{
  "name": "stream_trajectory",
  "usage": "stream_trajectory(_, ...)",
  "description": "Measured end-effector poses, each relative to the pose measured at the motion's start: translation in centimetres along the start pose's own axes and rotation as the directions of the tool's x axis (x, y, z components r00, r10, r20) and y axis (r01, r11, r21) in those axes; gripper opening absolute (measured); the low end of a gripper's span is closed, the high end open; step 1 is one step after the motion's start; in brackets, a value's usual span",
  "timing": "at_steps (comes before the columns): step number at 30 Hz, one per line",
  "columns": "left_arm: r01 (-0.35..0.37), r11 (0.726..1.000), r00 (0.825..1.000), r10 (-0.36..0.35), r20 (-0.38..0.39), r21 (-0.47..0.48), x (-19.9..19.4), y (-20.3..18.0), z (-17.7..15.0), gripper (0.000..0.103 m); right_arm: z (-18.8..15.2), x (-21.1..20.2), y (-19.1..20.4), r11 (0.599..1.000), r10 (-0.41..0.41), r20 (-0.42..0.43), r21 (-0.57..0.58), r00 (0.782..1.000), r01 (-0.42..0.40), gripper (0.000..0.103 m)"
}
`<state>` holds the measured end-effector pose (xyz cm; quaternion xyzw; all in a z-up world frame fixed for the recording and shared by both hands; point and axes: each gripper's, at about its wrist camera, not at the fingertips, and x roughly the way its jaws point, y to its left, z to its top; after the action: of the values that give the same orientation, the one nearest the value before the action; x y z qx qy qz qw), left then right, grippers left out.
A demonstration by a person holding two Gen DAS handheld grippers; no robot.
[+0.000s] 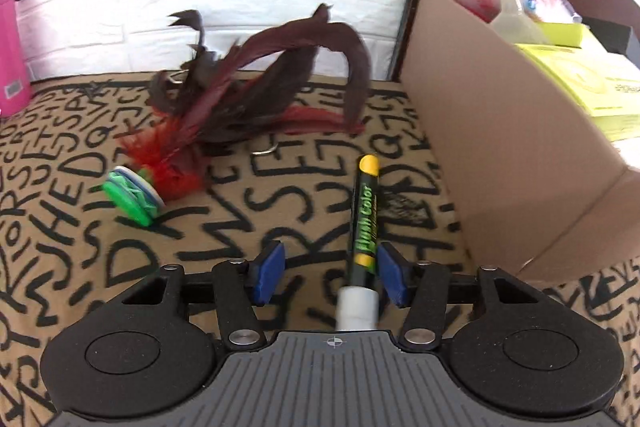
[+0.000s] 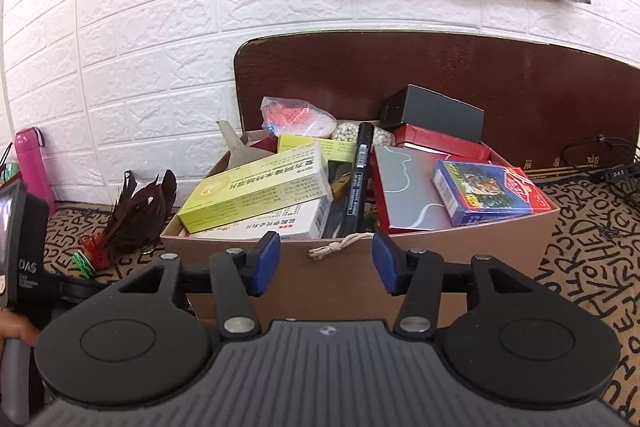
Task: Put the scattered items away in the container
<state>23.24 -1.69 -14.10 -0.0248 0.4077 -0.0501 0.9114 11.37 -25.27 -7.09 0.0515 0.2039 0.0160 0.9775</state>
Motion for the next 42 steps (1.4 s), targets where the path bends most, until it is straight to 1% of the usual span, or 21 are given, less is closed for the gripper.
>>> stream_trajectory(1, -0.008, 1.0, 1.0, 0.008, -0.005, 0.027, 0.1, -0.2, 0.1, 0.062, 0.0, 0.0, -0.1, 1.0, 0.001, 0.001, 0.007, 1.0, -0.001, 0.056)
stream_trajectory(3, -0.035, 0.996, 0.999, 0.036, -0.011, 0.082, 0.4, -0.8, 0.3, 0.049, -0.1, -0.2, -0.2, 1.0, 0.006, 0.002, 0.013, 1.0, -0.006, 0.056)
stream_trajectory(4, -0.043, 0.993, 0.999, 0.044, -0.007, 0.108, 0.5, -1.0, 0.3, 0.039, -0.1, -0.3, -0.2, 1.0, 0.008, 0.003, 0.014, 1.0, -0.008, 0.057)
stream_trajectory(5, -0.038, 0.991, 0.999, 0.038, -0.005, 0.125, 0.6, -1.2, 0.3, 0.023, -0.1, -0.4, -0.2, 1.0, 0.009, 0.003, 0.015, 1.0, -0.009, 0.057)
stream_trajectory(6, -0.022, 0.992, 1.0, 0.023, -0.008, 0.128, 0.5, -1.1, 0.4, 0.012, -0.1, -0.5, -0.2, 1.0, 0.01, 0.004, 0.016, 1.0, -0.01, 0.057)
stream_trajectory(7, -0.008, 0.993, 1.0, 0.01, -0.018, 0.121, 0.4, -1.0, 0.6, 0.01, -0.2, -0.6, -0.3, 1.0, 0.012, 0.003, 0.017, 1.0, -0.012, 0.058)
stream_trajectory(10, 0.038, 0.996, 0.999, -0.036, -0.028, 0.076, -0.9, -0.6, 1.0, 0.01, -0.2, -1.0, -0.4, 1.0, 0.017, 0.006, 0.016, 1.0, -0.017, 0.058)
stream_trajectory(13, 0.063, 0.996, 0.997, -0.066, 0.04, 0.065, -3.7, -0.9, 1.7, 0.01, -0.3, -1.1, -0.8, 1.0, 0.018, 0.009, 0.017, 1.0, -0.018, 0.058)
stream_trajectory(15, 0.093, 0.993, 0.991, -0.099, 0.091, 0.067, -5.9, -1.4, 2.6, 0.01, -0.3, -1.0, -1.0, 1.0, 0.018, 0.007, 0.021, 1.0, -0.019, 0.058)
stream_trajectory(18, 0.15, 0.985, 0.972, -0.163, 0.17, 0.089, -9.2, -2.7, 4.5, 0.01, -0.3, -0.9, -1.2, 1.0, 0.023, 0.011, 0.019, 1.0, -0.023, 0.058)
stream_trajectory(21, 0.216, 0.971, 0.944, -0.235, 0.232, 0.102, -11.7, -4.6, 6.5, 0.01, -0.2, -0.8, -1.5, 0.999, 0.027, 0.014, 0.017, 1.0, -0.028, 0.058)
stream_trajectory(24, 0.291, 0.951, 0.919, -0.309, 0.246, 0.106, -12.6, -7.3, 8.6, 0.01, -0.3, -0.7, -1.7, 0.999, 0.029, 0.015, 0.016, 0.999, -0.029, 0.058)
stream_trajectory(29, 0.344, 0.927, 0.896, -0.371, 0.244, 0.146, -11.2, -13.4, 10.3, 0.011, -0.2, -0.6, -2.3, 0.999, 0.033, 0.015, 0.009, 0.999, -0.033, 0.059)
stream_trajectory(31, 0.348, 0.924, 0.897, -0.377, 0.23, 0.158, -9.9, -15.7, 10.7, 0.011, -0.2, -0.4, -2.8, 1.0, 0.03, 0.012, 0.003, 0.999, -0.03, 0.059)
stream_trajectory(33, 0.331, 0.93, 0.91, -0.359, 0.206, 0.157, -7.9, -17.5, 10.9, 0.011, -0.1, -0.2, -3.3, 1.0, 0.027, 0.007, 0.001, 1.0, -0.027, 0.059)
stream_trajectory(34, 0.328, 0.932, 0.918, -0.353, 0.181, 0.155, -6.7, -18.1, 11.0, 0.015, -0.1, -0.1, -3.5, 1.0, 0.026, 0.004, -0.001, 1.0, -0.026, 0.059)
stream_trajectory(35, 0.327, 0.932, 0.925, -0.349, 0.15, 0.154, -5.6, -18.5, 11.0, 0.036, 0.0, 0.0, -3.7, 1.0, 0.025, 0.0, -0.004, 1.0, -0.025, 0.059)
stream_trajectory(36, 0.325, 0.934, 0.931, -0.344, 0.125, 0.149, -4.8, -18.9, 10.9, 0.039, 0.0, 0.1, -3.9, 1.0, 0.025, -0.001, -0.007, 1.0, -0.025, 0.059)
stream_trajectory(37, 0.331, 0.933, 0.93, -0.348, 0.117, 0.143, -4.4, -18.9, 10.7, 0.046, 0.0, 0.1, -4.1, 1.0, 0.026, -0.001, -0.009, 1.0, -0.026, 0.059)
stream_trajectory(39, 0.351, 0.926, 0.92, -0.368, 0.131, 0.138, -4.5, -18.5, 10.2, 0.051, 0.0, 0.2, -4.4, 1.0, 0.028, 0.001, -0.014, 1.0, -0.028, 0.059)
stream_trajectory(42, 0.332, 0.931, 0.923, -0.354, 0.15, 0.15, -5.1, -18.4, 10.1, 0.053, 0.0, 0.6, -4.7, 1.0, 0.024, 0.0, -0.013, 1.0, -0.024, 0.059)
